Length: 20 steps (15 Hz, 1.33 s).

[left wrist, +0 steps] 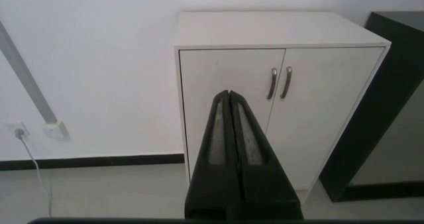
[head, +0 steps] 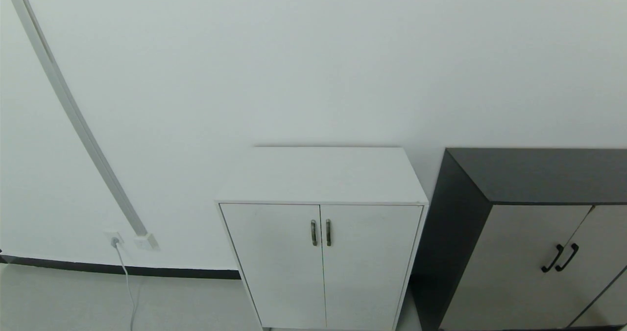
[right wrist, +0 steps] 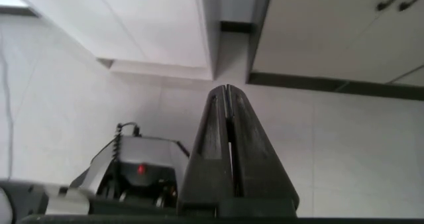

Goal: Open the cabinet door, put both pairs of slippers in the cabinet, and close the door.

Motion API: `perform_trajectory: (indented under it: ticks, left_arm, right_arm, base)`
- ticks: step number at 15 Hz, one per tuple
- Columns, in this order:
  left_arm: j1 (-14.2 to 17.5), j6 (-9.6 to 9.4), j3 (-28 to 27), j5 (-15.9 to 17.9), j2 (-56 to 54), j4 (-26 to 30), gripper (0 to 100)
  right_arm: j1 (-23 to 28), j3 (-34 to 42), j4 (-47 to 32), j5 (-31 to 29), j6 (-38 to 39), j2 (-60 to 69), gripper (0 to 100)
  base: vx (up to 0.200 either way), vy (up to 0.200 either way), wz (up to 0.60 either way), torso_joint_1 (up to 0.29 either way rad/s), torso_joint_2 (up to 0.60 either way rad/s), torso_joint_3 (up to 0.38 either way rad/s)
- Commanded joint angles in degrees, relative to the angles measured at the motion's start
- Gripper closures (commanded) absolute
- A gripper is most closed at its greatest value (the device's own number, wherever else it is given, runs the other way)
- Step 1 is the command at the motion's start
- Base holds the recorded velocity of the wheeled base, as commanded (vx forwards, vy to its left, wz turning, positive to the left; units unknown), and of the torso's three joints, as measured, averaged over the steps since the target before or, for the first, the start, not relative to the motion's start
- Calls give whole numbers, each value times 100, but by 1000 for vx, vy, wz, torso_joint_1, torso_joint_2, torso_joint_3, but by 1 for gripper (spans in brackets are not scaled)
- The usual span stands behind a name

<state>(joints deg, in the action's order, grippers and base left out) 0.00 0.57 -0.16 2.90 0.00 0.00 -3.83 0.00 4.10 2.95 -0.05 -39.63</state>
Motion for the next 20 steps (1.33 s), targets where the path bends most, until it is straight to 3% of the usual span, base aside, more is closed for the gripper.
perform_trajectory:
  ticks: [1,5,10,15,20]
  left_arm:
    - [0,4,-2,0,9,0,100]
    - [0,-5,-2,0,9,0,100]
    - [0,4,7,0,9,0,100]
    - [0,4,-2,0,9,0,100]
    - [0,4,-2,0,9,0,100]
  right_arm:
    - [-101,0,-260,13,-21,368,100]
    - [-22,0,-410,-31,-30,1036,100]
    - [479,0,-410,-40,-30,2328,100]
    - [479,0,-410,-40,-21,3805,100]
    - [418,0,-374,-436,392,3954,100]
  base:
    - [0,0,0,0,0,0]
    - [0,0,0,0,0,0]
    - [0,0,0,0,0,0]
    - [0,0,0,0,0,0]
    - [0,0,0,0,0,0]
